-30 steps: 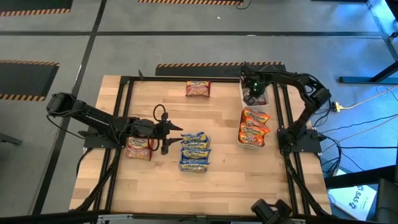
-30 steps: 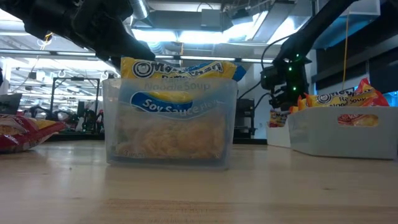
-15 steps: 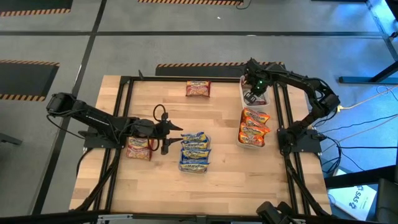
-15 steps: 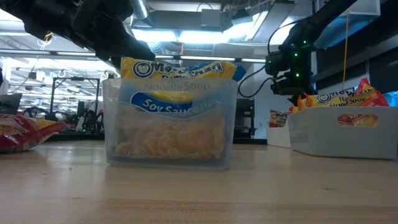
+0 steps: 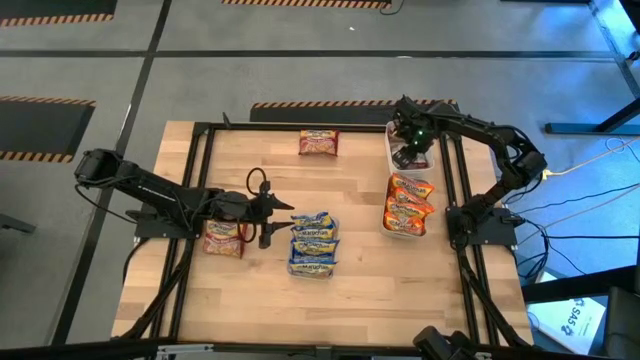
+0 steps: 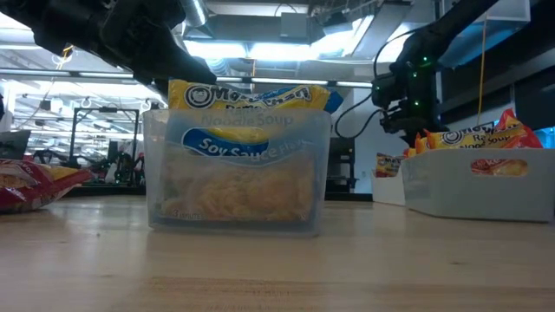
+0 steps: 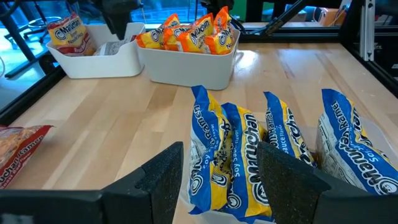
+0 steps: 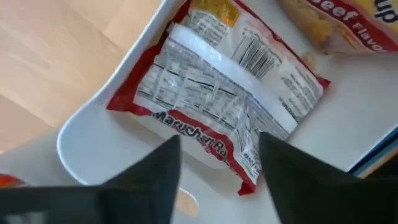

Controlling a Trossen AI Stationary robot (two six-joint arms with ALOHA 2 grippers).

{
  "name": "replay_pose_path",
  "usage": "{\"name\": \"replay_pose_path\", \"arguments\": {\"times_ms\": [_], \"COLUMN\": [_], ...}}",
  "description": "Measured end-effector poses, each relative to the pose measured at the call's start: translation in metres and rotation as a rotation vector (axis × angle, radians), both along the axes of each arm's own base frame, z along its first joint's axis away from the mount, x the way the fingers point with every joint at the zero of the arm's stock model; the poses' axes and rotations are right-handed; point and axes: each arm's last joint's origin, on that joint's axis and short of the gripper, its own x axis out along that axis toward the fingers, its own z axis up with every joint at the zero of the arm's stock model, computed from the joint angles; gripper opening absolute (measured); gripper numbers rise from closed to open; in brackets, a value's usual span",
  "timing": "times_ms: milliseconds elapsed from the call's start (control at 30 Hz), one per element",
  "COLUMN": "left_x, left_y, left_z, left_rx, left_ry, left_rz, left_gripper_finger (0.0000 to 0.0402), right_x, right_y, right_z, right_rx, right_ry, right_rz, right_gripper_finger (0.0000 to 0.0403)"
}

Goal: Sort Maruchan noodles
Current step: Put the bottom right red noodle pack into the white bin

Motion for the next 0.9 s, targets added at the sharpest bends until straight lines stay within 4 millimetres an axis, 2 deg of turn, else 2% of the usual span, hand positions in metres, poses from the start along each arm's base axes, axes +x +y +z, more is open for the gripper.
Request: {"name": "replay_pose_path", "arguments": {"times_ms": [167, 333, 633, 900], "left_x": [0.0, 0.0, 0.0, 0.0], "left_y": [0.0, 0.0, 0.0, 0.0], "left_z": [0.0, 0.0, 0.0, 0.0], "left_rx": [0.0, 0.0, -0.001, -0.001], "left_ry": [0.0, 0.0, 0.0, 0.0], "left_rz": [0.0, -0.001, -0.003, -0.004], "left_gripper_finger": [0.0198, 0.0198, 0.0198, 0.0198], "right_x": [-0.003, -0.004, 0.003, 0.006], "right_y": [0.001, 0.001, -0.007, -0.01], "right_z": [-0.009, -0.027, -0.052, -0.056], "right_rx": [-0.035, -0.036, -0.007, -0.021], "right_ry": [0.051, 0.06, 0.095, 0.061], "right_rz": [-0.025, -0.034, -0.051, -0.053], "right_gripper_finger": [0.0285, 0.0329, 0.0338, 0.0335]}}
